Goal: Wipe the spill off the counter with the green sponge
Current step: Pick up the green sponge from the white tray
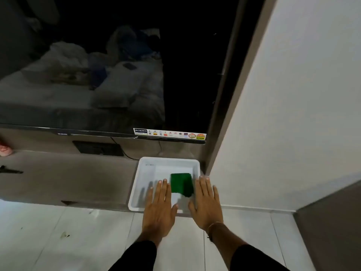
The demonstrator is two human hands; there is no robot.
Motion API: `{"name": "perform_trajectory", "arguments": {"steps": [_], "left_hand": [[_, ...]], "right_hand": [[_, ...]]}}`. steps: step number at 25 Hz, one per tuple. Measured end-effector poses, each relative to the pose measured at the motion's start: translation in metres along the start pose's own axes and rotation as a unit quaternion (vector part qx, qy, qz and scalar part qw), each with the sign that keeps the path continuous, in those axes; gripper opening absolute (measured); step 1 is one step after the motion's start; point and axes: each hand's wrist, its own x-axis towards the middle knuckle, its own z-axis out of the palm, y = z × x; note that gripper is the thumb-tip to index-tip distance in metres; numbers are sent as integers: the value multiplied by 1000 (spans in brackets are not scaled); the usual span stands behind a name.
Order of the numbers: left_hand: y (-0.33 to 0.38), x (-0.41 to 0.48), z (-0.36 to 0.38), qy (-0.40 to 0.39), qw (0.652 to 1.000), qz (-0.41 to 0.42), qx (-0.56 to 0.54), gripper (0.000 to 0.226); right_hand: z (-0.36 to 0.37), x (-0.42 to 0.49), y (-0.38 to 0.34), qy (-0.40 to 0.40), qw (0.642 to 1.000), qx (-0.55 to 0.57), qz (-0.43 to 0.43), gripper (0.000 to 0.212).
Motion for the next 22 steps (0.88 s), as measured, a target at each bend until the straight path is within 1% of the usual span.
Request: {"name": "perform_trajectory", "arguments": {"steps": [2,4,7,8,10,13,17,20,22], "left_hand": [[-23,25,9,11,1000,-1,-8,75],[-41,53,21,32,999,18,10,73],[-53,78,39,-22,999,33,32,82],[-56,84,46,-48,998,29,31,81],[-59,94,52,-67,997,27,26,79],[-63,98,57,-75,997,27,18,78],[-68,96,61,-87,996,13,25,78],[-63,97,52,-86,996,18,34,78],[-53,94,40,-75,996,28,33,80]], "right_hand": [[19,29,-20,-36,999,2,-17,81],[35,59,-30,-77,997,-13,-27,86],[60,86,-33,-129,990,-38,-42,91],[66,92,-31,-139,988,-47,-46,88],[74,99,-32,-145,987,-54,-45,79],[84,102,-32,-126,990,-58,-36,73],[89,104,-33,-94,994,-51,-33,78],[73,100,-31,-87,995,-19,-42,78],[52,90,-27,-54,997,-3,-48,81]]}}
